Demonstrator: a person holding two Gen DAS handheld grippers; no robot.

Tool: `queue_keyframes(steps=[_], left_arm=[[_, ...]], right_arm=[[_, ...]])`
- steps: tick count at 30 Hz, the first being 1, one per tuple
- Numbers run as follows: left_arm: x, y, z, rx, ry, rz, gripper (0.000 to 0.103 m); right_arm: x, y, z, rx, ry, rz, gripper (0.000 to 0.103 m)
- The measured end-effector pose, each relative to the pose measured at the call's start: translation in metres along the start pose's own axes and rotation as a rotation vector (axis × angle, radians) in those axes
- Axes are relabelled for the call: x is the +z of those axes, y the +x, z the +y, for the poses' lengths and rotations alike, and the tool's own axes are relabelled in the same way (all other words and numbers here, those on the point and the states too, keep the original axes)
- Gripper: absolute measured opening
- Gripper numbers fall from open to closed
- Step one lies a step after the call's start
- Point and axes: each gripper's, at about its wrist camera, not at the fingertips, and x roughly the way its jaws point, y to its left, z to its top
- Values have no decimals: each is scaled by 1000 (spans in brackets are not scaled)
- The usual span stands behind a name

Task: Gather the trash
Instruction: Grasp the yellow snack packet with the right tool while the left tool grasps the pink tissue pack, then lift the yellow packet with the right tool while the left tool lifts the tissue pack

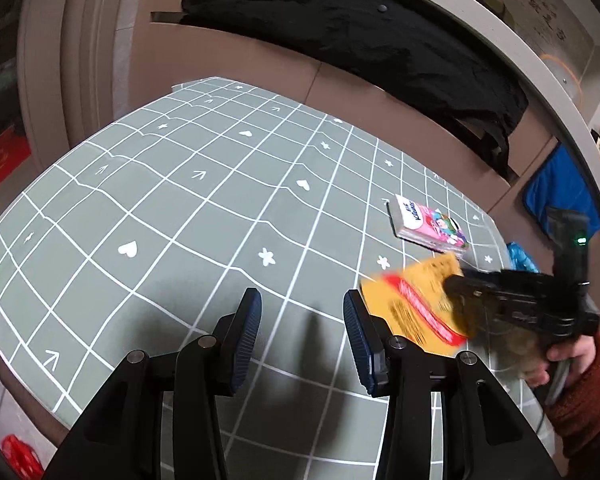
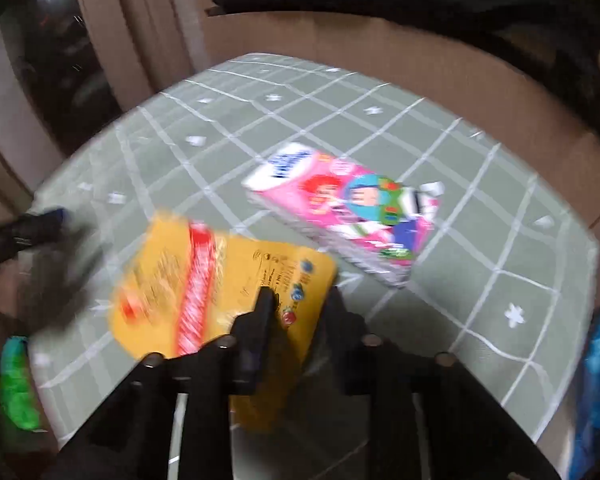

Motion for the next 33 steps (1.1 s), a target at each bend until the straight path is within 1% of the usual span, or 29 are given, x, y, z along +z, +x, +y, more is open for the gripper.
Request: queue_keyframes(steps=[1, 2, 6, 8, 10, 13, 15, 16, 19, 20, 21, 22, 24, 26, 29, 30, 32, 33], left_arm=[[1, 1, 1, -4, -4, 0, 44], [1, 2, 1, -5, -4, 2, 44], [8, 11, -9, -27, 13, 19, 44], [15, 17, -22, -57, 50, 28, 44], [26, 26, -42, -99, 125, 32, 44], [52, 46, -76, -205, 250, 51, 44], [71, 64, -95, -273, 304, 75, 44], [81, 76, -106, -290, 318, 91, 44], [102, 113, -126, -302, 327, 121, 44], [106, 129, -132, -295, 335, 138, 44], [109, 144, -137, -267, 344, 153, 44], [109, 157, -140, -237, 354, 168, 44], [107, 174, -140, -210, 357, 218, 44], [102, 173, -135, -223, 348, 238, 44], [88, 153, -130, -272, 349, 294, 44], [79, 144, -131, -277, 372, 311, 44], [63, 130, -136, -263, 454, 319, 44], [52, 122, -142, -243, 518, 310, 44]], right_arm=[[1, -3, 1, 32, 14, -3, 16], [2, -8, 3, 42, 17, -10, 14], [1, -40, 2, 34, 24, -74, 13], [0, -63, -8, -3, 47, -124, 13], [-2, -82, -21, -36, 75, -165, 13], [-11, -114, -45, -100, 134, -220, 13], [-20, -130, -59, -153, 165, -247, 13], [-25, -136, -65, -174, 179, -255, 13], [-42, -144, -81, -197, 229, -259, 13], [-47, -145, -85, -201, 247, -258, 13], [-51, -146, -89, -204, 264, -257, 13], [-54, -147, -92, -204, 273, -258, 13], [-59, -151, -97, -200, 286, -263, 13], [-63, -158, -100, -200, 289, -269, 13], [-67, -163, -104, -194, 288, -273, 13], [-68, -163, -105, -187, 290, -271, 13], [-69, -162, -109, -162, 301, -271, 13], [-69, -160, -111, -146, 305, -270, 13]])
